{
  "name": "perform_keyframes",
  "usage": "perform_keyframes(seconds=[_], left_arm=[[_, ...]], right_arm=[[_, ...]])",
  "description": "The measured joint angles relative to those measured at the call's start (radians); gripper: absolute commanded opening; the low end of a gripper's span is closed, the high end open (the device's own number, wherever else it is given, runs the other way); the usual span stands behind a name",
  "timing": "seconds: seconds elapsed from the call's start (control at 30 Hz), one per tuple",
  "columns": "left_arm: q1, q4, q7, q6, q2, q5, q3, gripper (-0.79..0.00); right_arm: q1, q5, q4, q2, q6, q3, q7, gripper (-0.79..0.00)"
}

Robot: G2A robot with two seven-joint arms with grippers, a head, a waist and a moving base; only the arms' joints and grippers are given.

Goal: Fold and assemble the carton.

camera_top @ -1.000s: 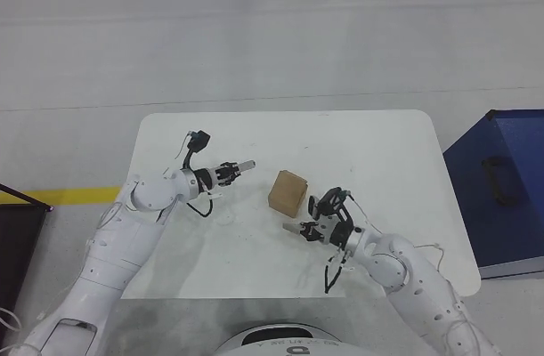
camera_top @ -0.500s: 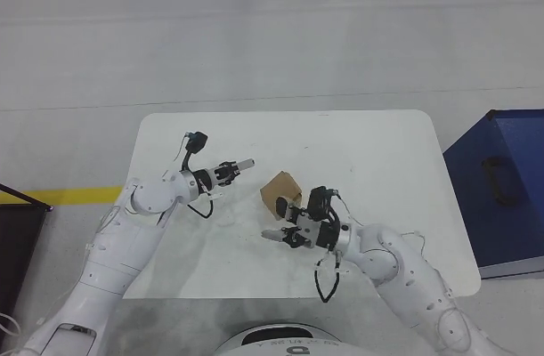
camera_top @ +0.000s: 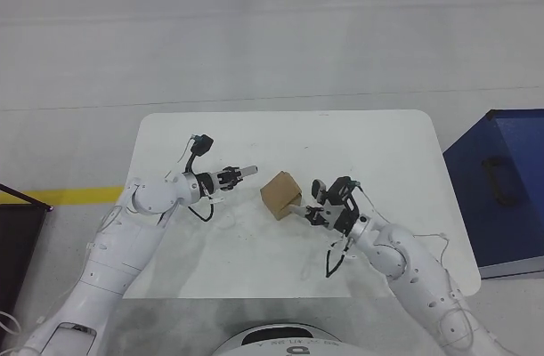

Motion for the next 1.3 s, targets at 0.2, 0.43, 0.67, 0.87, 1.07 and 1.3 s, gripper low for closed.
perform_keyframes(seconds=[0.2,0.43,0.67,0.87,1.07,1.3], left_arm=[[0.022,0.016,0.029,0.005,0.013,-0.005,-0.066,0.0],[0.075,-0.024,0.011,0.003,0.029,0.003,-0.119,0.0],[0.1,-0.079,-0.067,-0.016,0.03,0.039,-0.072,0.0],[0.083,-0.078,-0.106,-0.026,0.023,0.009,-0.024,0.0],[0.065,-0.06,-0.129,-0.04,0.017,0.002,0.016,0.0],[0.045,-0.034,-0.126,-0.052,0.009,-0.007,0.056,0.0]], right_arm=[[0.027,0.025,-0.017,-0.005,-0.128,-0.079,0.104,-0.114],[0.029,0.124,-0.067,-0.005,-0.295,-0.141,0.181,-0.111],[-0.033,0.102,-0.105,0.015,-0.191,-0.005,0.041,-0.151],[-0.137,-0.089,-0.16,0.031,0.06,0.126,-0.039,-0.215],[-0.138,-0.195,-0.166,0.023,0.137,0.068,-0.023,-0.228],[-0.095,-0.23,-0.146,0.01,0.149,0.004,-0.018,-0.274]])
